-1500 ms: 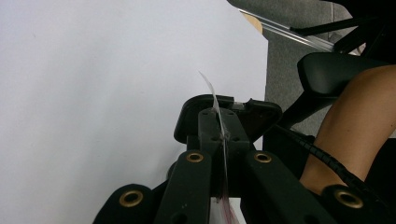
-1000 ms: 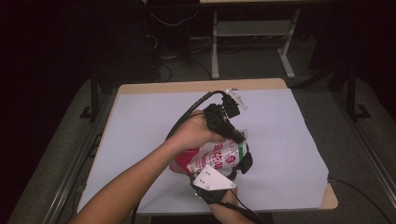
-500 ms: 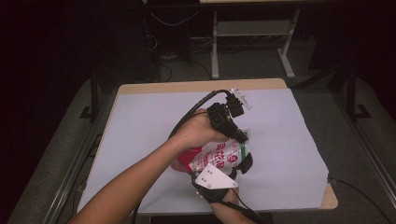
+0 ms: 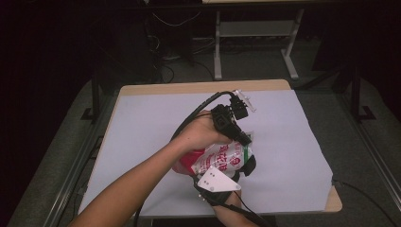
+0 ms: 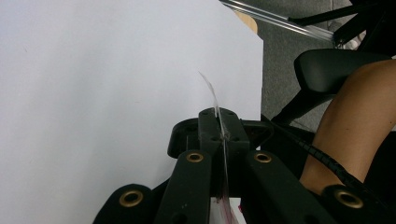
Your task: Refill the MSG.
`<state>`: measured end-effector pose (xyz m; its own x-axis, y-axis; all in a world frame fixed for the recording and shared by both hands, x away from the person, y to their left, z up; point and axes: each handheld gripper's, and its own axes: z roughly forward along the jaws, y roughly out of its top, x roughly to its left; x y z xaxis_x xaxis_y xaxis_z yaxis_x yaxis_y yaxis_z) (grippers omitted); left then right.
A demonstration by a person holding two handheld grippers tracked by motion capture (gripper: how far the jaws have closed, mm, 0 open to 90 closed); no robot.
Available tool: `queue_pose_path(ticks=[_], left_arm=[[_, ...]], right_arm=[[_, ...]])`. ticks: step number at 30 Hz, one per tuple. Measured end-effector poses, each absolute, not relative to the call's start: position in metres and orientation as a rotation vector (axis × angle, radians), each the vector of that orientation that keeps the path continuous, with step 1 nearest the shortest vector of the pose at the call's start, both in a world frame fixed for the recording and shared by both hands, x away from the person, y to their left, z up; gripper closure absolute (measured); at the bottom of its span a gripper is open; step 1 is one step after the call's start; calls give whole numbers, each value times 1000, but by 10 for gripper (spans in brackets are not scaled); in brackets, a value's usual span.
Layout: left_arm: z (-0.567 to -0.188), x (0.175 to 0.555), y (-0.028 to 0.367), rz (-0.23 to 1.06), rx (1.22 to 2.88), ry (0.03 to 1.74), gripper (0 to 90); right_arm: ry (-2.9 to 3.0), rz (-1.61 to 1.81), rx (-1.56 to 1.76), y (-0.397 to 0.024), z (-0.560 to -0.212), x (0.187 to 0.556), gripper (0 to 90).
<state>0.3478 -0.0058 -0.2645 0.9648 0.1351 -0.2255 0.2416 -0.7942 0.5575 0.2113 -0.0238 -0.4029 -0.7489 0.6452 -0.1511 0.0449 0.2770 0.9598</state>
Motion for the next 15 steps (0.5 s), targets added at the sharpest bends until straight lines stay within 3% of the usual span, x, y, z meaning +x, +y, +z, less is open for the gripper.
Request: queue_pose_path(ticks=[15], left_arm=[[-264,347,-9,-223,2526,260,899]], right_arm=[[2022,1514,629,-24,-401,211,900]])
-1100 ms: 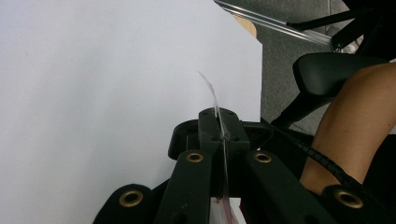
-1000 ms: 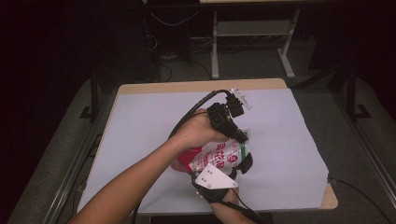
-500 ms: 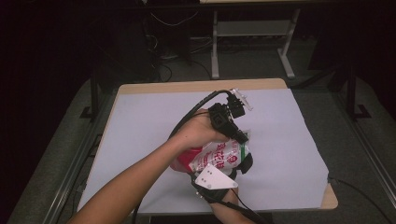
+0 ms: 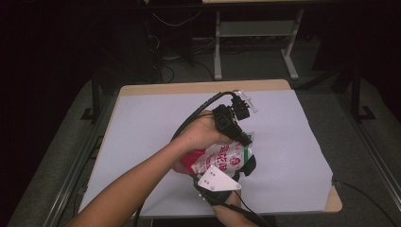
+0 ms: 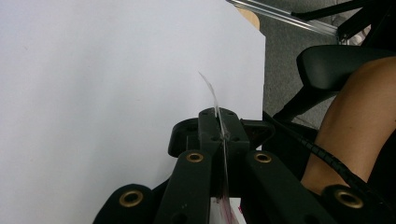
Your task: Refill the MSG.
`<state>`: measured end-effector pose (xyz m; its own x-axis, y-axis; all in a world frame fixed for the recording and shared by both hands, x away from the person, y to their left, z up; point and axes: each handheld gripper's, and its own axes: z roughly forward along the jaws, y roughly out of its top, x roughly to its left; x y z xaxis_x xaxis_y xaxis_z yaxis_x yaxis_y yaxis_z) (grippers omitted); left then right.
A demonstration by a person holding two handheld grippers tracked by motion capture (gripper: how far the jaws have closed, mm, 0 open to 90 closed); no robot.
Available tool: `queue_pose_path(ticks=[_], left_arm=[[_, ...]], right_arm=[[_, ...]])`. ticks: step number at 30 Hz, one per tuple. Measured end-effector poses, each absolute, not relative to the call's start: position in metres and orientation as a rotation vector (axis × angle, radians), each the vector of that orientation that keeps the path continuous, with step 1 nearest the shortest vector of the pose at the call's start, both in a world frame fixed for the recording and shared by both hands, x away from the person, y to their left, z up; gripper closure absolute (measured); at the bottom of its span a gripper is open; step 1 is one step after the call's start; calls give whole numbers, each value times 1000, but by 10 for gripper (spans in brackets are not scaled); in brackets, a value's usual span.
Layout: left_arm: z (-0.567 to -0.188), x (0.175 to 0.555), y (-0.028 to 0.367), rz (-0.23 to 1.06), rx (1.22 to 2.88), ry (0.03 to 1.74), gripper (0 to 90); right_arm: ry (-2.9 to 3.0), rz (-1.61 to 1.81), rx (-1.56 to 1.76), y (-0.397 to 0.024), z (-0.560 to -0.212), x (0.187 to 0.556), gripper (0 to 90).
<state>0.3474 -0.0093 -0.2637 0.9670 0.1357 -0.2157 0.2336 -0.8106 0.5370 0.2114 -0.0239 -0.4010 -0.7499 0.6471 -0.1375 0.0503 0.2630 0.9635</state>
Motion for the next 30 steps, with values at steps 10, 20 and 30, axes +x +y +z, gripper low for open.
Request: queue_pose_path(ticks=[10,20,30], left_arm=[[-263,347,-12,-225,2535,258,899],[-263,348,-15,-224,2549,249,899],[-262,347,-15,-224,2550,248,899]], right_arm=[[2014,1519,635,-24,-400,211,900],[2001,1529,641,-24,-399,211,900],[1999,1524,638,-25,-399,210,900]])
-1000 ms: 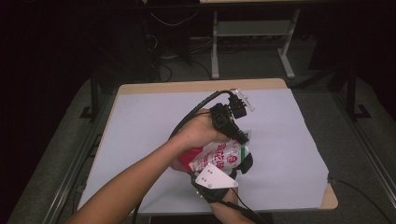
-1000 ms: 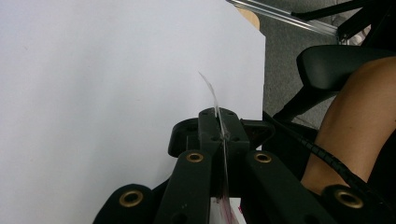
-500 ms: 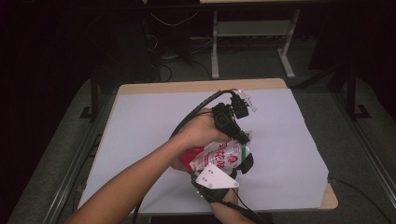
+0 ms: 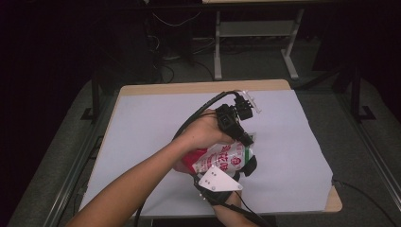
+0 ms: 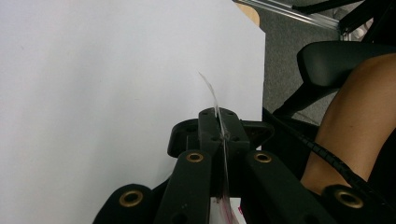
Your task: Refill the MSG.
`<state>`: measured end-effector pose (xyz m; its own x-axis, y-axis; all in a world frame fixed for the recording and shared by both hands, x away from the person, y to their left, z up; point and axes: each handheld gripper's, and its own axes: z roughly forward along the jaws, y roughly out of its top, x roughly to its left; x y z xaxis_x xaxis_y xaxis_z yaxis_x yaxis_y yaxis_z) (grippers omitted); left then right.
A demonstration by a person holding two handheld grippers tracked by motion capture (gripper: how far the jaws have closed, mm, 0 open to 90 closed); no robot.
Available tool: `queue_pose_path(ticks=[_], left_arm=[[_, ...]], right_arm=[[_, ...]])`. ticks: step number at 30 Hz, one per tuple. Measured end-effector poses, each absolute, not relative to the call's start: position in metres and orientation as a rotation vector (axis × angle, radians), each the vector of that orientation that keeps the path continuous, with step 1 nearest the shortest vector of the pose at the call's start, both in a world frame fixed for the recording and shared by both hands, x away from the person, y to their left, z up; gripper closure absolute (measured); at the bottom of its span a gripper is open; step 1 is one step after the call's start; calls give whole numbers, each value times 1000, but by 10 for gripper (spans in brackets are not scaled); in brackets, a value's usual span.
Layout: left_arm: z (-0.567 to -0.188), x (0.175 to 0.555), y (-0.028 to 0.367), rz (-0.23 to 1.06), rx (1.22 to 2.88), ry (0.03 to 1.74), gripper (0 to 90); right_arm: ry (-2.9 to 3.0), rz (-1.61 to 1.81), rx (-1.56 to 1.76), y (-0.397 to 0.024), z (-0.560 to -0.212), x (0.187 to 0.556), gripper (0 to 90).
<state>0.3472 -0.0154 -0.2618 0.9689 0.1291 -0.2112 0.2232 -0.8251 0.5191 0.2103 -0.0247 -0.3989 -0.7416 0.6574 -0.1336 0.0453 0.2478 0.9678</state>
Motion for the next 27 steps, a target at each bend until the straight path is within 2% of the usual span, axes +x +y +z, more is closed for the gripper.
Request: queue_pose_path(ticks=[27], left_arm=[[-263,346,-9,-234,2525,255,899]], right_arm=[[2002,1509,614,-23,-401,210,900]])
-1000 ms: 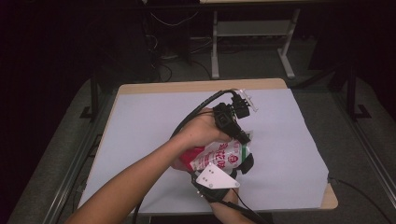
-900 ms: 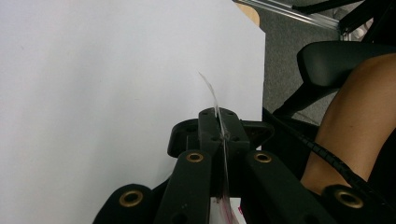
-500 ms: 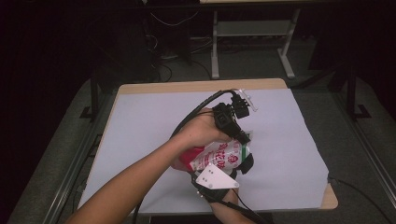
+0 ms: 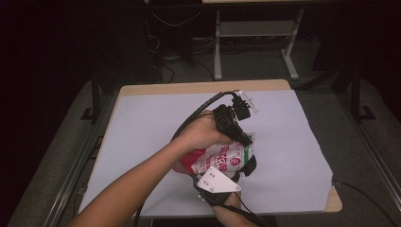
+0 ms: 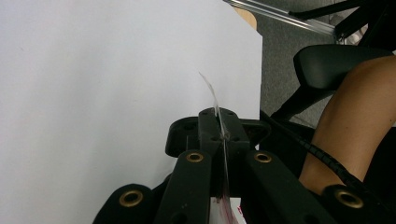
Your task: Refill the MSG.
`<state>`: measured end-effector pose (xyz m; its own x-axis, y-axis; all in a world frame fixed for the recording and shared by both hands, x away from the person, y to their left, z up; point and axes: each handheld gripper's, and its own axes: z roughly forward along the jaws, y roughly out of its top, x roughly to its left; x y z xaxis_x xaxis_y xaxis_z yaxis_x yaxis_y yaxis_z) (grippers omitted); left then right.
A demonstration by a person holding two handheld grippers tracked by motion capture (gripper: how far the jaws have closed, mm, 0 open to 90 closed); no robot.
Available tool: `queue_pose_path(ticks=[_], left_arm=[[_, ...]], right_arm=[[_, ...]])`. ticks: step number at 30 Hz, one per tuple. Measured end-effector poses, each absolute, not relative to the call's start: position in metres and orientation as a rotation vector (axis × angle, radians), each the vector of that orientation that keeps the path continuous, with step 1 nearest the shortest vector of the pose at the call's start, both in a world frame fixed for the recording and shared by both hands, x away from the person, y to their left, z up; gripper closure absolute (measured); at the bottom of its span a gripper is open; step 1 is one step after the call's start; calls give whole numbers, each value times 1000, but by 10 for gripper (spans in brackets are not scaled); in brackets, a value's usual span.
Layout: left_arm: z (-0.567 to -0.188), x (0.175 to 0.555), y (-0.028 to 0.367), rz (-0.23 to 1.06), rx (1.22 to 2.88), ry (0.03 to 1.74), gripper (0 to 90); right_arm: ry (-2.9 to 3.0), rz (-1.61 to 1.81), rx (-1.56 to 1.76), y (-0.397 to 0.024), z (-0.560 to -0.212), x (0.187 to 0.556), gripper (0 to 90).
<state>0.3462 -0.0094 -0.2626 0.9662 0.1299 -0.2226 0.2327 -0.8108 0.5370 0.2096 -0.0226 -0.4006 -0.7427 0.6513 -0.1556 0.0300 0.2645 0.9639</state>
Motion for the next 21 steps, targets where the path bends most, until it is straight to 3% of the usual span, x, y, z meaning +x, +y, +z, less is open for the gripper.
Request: queue_pose_path(ticks=[21], left_arm=[[-264,347,-11,-234,2535,259,899]], right_arm=[[2007,1525,626,-22,-400,208,900]])
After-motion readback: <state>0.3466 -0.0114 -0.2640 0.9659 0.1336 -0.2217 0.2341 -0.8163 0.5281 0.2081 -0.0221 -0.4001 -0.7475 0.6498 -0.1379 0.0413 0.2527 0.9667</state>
